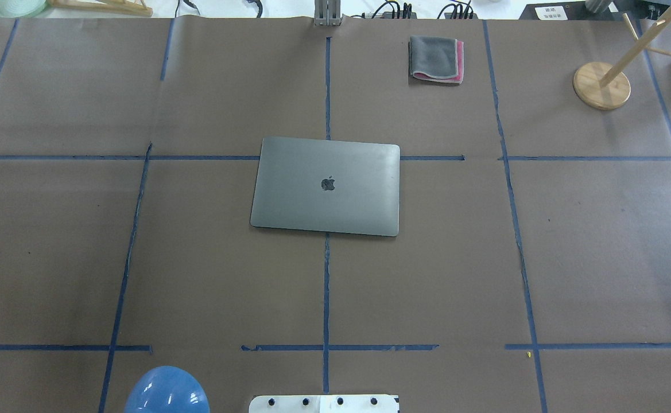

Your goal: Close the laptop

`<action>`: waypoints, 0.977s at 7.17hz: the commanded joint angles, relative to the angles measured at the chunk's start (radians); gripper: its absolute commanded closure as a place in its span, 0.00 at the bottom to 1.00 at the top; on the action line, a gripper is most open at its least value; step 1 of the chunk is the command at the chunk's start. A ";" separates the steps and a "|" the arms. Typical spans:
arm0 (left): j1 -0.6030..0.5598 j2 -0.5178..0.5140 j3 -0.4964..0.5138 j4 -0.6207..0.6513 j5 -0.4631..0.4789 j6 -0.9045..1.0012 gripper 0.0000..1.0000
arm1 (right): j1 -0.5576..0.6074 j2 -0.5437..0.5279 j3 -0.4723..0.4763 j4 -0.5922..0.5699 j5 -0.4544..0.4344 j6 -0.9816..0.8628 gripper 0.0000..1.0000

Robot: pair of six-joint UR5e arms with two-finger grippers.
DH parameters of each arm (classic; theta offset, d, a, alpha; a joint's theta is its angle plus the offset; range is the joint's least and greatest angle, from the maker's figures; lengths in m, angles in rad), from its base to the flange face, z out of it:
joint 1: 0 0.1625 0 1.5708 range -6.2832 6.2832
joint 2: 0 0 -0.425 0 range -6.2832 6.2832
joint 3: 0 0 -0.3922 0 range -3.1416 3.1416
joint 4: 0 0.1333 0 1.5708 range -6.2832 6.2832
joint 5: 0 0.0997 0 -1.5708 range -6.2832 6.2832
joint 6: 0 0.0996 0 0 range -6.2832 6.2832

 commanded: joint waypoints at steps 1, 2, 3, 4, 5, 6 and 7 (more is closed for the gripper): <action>-0.003 0.020 -0.010 -0.014 0.002 0.003 0.01 | 0.014 -0.021 -0.006 0.003 0.003 -0.001 0.00; -0.003 0.017 -0.013 -0.001 0.012 0.001 0.01 | 0.014 -0.021 -0.007 0.003 0.002 -0.001 0.00; -0.003 0.037 -0.013 -0.004 0.014 0.003 0.01 | 0.014 -0.021 -0.006 0.003 0.002 -0.003 0.00; -0.002 0.040 -0.013 -0.009 0.012 0.001 0.01 | 0.014 -0.021 -0.004 0.003 0.000 -0.003 0.00; -0.003 0.048 -0.013 -0.009 0.012 0.001 0.01 | 0.014 -0.021 -0.001 0.003 0.002 -0.003 0.00; -0.003 0.064 -0.013 -0.011 0.012 0.001 0.01 | 0.014 -0.024 0.002 0.004 0.002 -0.003 0.00; -0.003 0.066 -0.015 -0.012 0.009 0.004 0.01 | 0.014 -0.027 0.002 0.006 0.002 -0.001 0.00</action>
